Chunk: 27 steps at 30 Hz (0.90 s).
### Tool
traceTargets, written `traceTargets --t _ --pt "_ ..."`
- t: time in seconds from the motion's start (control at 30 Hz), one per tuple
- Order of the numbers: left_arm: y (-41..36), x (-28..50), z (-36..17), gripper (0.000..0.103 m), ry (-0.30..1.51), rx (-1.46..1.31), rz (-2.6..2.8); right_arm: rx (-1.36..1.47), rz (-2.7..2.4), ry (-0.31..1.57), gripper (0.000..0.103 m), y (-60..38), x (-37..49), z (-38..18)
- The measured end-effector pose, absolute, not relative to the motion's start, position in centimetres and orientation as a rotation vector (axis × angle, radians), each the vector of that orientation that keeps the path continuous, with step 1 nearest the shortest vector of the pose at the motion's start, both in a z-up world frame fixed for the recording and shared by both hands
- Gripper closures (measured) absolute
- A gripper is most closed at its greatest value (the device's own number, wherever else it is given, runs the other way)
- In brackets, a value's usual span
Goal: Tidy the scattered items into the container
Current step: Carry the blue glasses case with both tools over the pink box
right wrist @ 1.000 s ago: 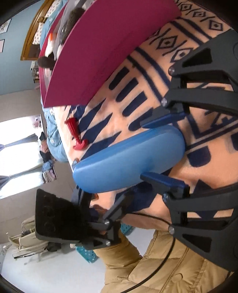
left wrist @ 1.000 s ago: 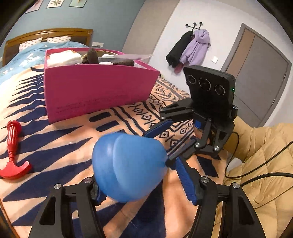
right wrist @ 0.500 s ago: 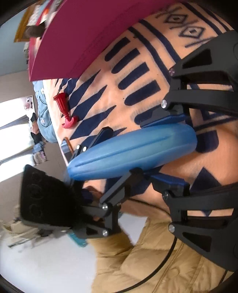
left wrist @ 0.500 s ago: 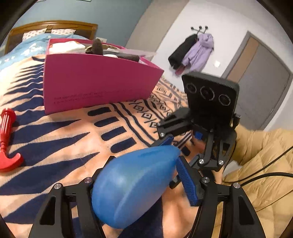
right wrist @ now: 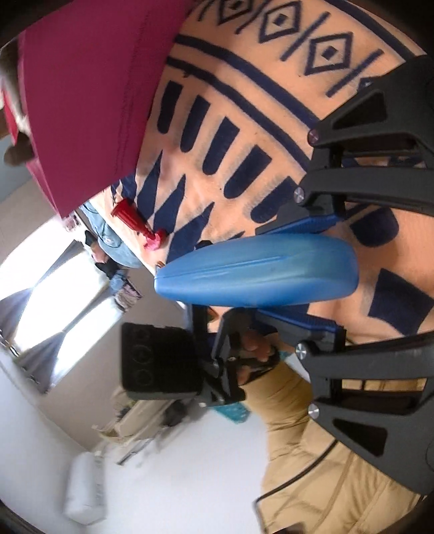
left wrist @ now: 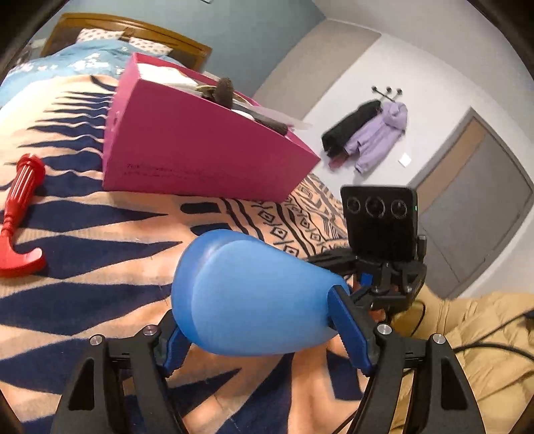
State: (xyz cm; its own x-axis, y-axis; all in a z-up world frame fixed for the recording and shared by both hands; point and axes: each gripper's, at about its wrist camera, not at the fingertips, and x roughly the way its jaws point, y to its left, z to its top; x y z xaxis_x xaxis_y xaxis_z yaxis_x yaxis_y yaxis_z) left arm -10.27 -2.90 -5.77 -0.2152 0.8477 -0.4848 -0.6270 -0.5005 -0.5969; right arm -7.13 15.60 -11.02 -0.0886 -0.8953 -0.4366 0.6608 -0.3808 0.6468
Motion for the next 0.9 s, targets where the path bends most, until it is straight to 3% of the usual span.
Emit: traceTargets --t 0.3,0.9 --pt "-2.9 -10.2 -4.7 0.036 -0.412 -0.943 1.882 0.947 -1.762 -0.354 0.059 16.2 -6.3 -9.8" --pt "4.7 -15.6 5.1 0.033 -0.213 -0.774 1.921 0.698 -2.084 -0.192 0.057 22.7 -7.6 -0.3"
